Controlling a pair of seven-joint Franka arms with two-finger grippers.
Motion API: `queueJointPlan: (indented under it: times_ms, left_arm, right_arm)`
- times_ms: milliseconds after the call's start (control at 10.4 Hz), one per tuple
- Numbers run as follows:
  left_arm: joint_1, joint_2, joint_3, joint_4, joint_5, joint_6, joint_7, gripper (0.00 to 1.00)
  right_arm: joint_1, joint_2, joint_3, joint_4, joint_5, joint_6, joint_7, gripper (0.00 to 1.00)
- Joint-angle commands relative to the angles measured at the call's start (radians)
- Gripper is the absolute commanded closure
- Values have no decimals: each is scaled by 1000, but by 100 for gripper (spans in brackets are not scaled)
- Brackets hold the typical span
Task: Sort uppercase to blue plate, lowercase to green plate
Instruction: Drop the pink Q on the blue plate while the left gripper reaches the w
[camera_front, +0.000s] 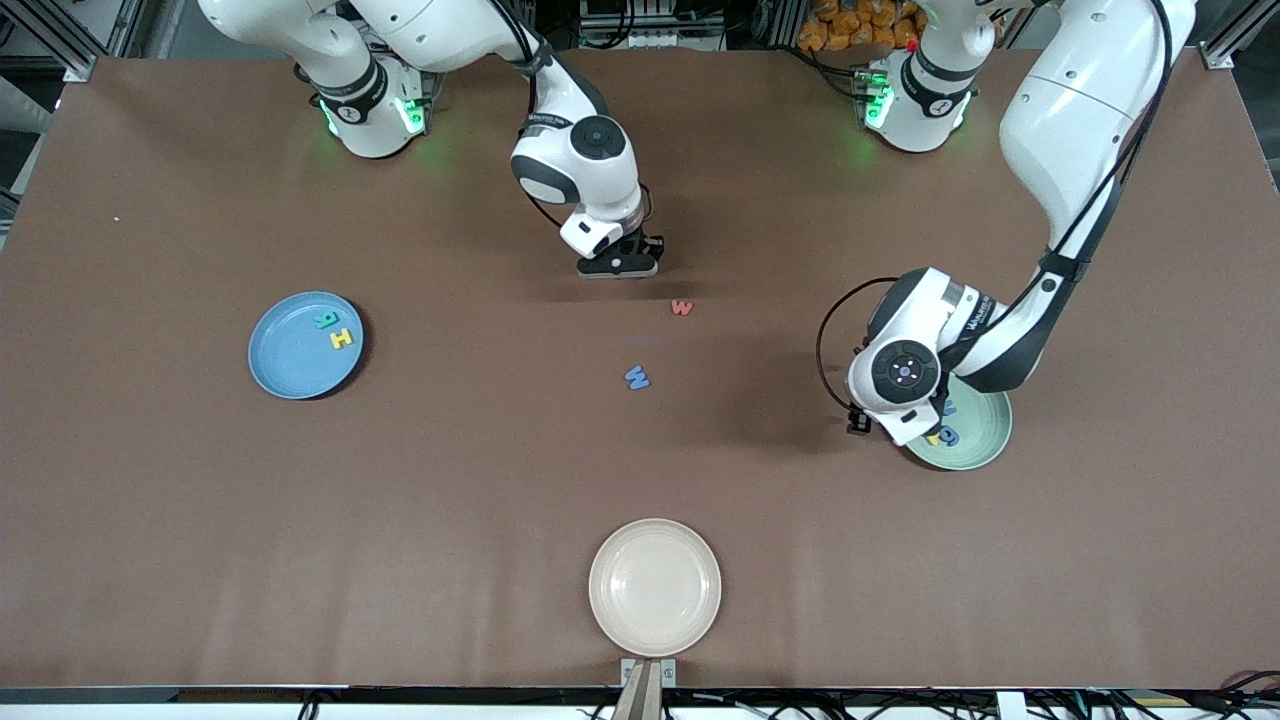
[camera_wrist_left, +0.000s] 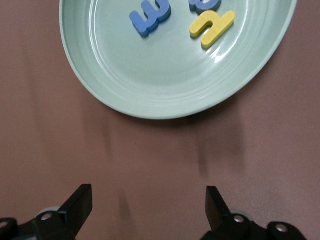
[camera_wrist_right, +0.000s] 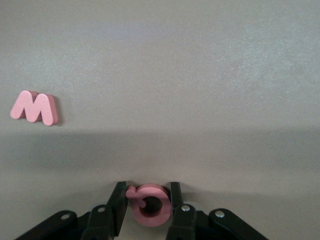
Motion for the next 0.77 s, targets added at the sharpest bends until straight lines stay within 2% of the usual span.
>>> queueJointPlan:
  times_ms: [0,193,386,676]
  left_arm:
    - [3,-16,-39,-24,-19,9,-29,0]
    - [-5,-16,-74,-44,-17,35,-54,0]
    - [-51,-14,-79,-67,-17,69,-80,0]
    - [-155,-10,-79,-73,-17,104,-228,0]
  right_arm:
    - [-32,8,-2,4,-28,0,-41,80]
    - [-76,-23,-10,13,-28,-75,-150,83]
    - [-127,-65,-33,13,-25,-168,-295,83]
    - [-216,-134,-115,11,-20,-308,-602,83]
